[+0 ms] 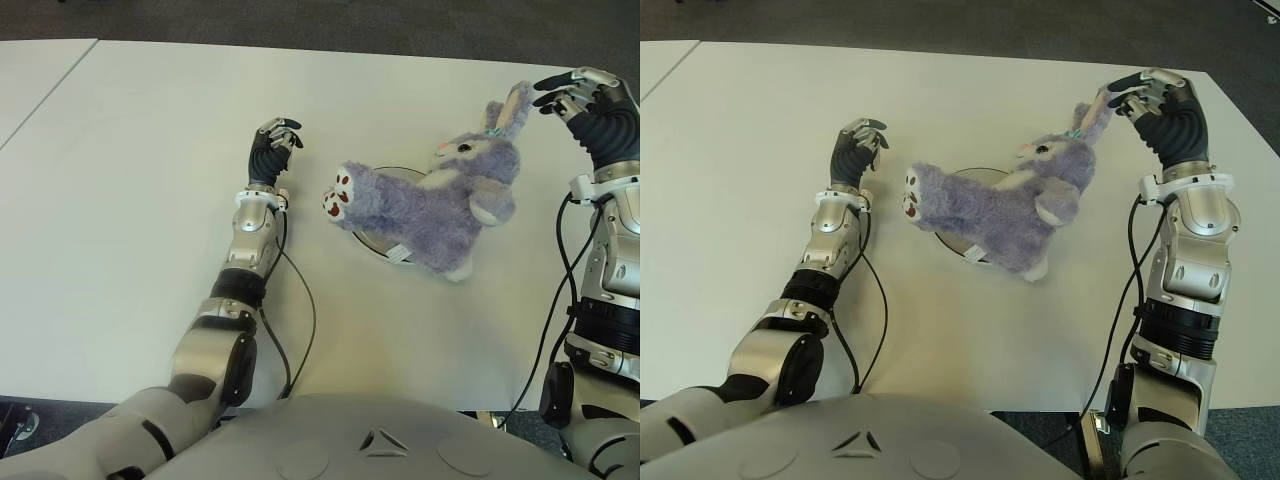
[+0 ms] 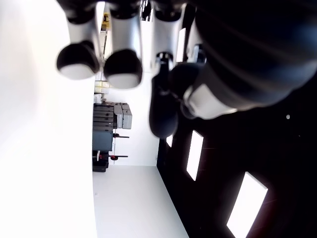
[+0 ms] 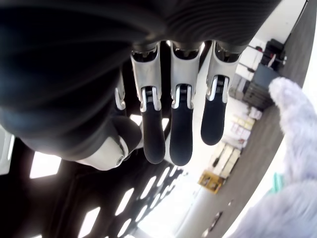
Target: Put the doll into the plate.
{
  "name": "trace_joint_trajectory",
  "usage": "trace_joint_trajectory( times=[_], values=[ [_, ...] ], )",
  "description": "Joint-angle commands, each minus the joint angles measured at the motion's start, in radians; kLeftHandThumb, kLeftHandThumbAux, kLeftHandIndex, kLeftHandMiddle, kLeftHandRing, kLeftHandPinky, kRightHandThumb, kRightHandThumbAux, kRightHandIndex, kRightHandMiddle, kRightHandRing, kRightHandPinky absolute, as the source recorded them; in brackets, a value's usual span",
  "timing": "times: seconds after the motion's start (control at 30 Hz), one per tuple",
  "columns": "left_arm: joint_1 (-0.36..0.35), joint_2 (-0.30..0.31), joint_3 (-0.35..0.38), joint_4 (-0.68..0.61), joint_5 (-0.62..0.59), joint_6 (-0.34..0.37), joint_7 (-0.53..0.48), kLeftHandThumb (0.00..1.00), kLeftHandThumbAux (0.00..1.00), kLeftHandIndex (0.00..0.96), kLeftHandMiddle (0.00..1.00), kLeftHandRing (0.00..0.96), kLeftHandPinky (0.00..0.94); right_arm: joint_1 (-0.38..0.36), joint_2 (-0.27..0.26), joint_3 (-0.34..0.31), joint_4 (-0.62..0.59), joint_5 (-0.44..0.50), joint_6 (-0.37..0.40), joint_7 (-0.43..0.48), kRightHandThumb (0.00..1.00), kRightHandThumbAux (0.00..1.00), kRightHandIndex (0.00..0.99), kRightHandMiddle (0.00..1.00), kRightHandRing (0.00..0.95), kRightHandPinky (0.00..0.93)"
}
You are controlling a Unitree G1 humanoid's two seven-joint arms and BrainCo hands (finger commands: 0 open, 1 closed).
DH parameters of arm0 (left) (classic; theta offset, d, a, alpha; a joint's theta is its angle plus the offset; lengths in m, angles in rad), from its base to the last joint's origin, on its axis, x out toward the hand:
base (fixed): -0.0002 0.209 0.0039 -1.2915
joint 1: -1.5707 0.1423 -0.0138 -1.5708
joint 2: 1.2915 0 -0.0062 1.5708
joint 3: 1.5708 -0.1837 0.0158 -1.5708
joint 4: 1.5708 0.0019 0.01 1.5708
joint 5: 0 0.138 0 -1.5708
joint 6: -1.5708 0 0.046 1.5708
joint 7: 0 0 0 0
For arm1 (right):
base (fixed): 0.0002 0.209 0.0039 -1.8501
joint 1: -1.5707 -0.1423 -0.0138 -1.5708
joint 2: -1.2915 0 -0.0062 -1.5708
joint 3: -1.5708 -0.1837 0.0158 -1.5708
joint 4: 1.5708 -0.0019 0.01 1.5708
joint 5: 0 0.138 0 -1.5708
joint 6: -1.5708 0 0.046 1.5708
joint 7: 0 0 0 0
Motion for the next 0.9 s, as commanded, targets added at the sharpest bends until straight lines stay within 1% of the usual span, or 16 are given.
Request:
trace_joint_trajectory(
  times=[0.03, 0.13, 0.17, 0.23, 0.3, 0.37, 0.5, 0.67, 0.77, 0.9],
  values=[
    [0.073, -0.003, 0.008, 0.056, -0.016, -0.008, -0.012, 0.712, 0.704, 0.442, 0.873, 0.878, 0.862, 0.025, 0.041, -0.031, 0.053, 0.002, -0.036, -0.063, 0.715, 0.720, 0.420, 0.397, 0.433, 0.455],
    [0.074, -0.003, 0.011, 0.053, -0.017, -0.009, -0.011, 0.711, 0.704, 0.442, 0.874, 0.878, 0.863, 0.038, 0.071, -0.060, 0.110, 0.008, -0.083, -0.114, 0.715, 0.719, 0.422, 0.417, 0.450, 0.468],
    [0.074, -0.003, 0.011, 0.052, -0.018, -0.009, -0.011, 0.711, 0.705, 0.442, 0.875, 0.879, 0.864, 0.040, 0.077, -0.066, 0.121, 0.009, -0.092, -0.126, 0.760, 0.706, 0.428, 0.430, 0.463, 0.484],
    [0.074, -0.002, 0.013, 0.052, -0.018, -0.009, -0.011, 0.711, 0.705, 0.442, 0.875, 0.879, 0.864, 0.055, 0.091, -0.080, 0.156, 0.012, -0.121, -0.149, 0.798, 0.694, 0.430, 0.445, 0.485, 0.510],
    [0.073, -0.001, 0.013, 0.052, -0.018, -0.012, -0.011, 0.711, 0.704, 0.442, 0.875, 0.879, 0.865, 0.061, 0.100, -0.091, 0.196, 0.011, -0.153, -0.169, 0.817, 0.689, 0.428, 0.454, 0.504, 0.532],
    [0.074, 0.000, 0.013, 0.051, -0.017, -0.015, -0.012, 0.711, 0.704, 0.442, 0.875, 0.879, 0.869, 0.061, 0.104, -0.093, 0.216, 0.008, -0.167, -0.184, 0.828, 0.685, 0.422, 0.464, 0.530, 0.558],
    [0.075, 0.004, 0.010, 0.050, -0.015, -0.018, -0.016, 0.711, 0.704, 0.442, 0.877, 0.881, 0.869, 0.066, 0.117, -0.089, 0.235, 0.005, -0.175, -0.214, 0.832, 0.685, 0.408, 0.480, 0.568, 0.589],
    [0.076, 0.006, 0.009, 0.050, -0.014, -0.022, -0.020, 0.711, 0.705, 0.442, 0.878, 0.882, 0.867, 0.082, 0.150, -0.081, 0.239, 0.003, -0.175, -0.252, 0.831, 0.686, 0.390, 0.507, 0.619, 0.619],
    [0.076, 0.007, 0.009, 0.049, -0.015, -0.021, -0.021, 0.711, 0.705, 0.442, 0.877, 0.882, 0.866, 0.088, 0.161, -0.077, 0.240, 0.001, -0.179, -0.269, 0.832, 0.686, 0.387, 0.523, 0.650, 0.615],
    [0.076, 0.007, 0.010, 0.046, -0.016, -0.017, -0.021, 0.711, 0.705, 0.441, 0.877, 0.881, 0.866, 0.098, 0.179, -0.072, 0.243, -0.002, -0.184, -0.291, 0.832, 0.687, 0.386, 0.531, 0.669, 0.607]
  ],
)
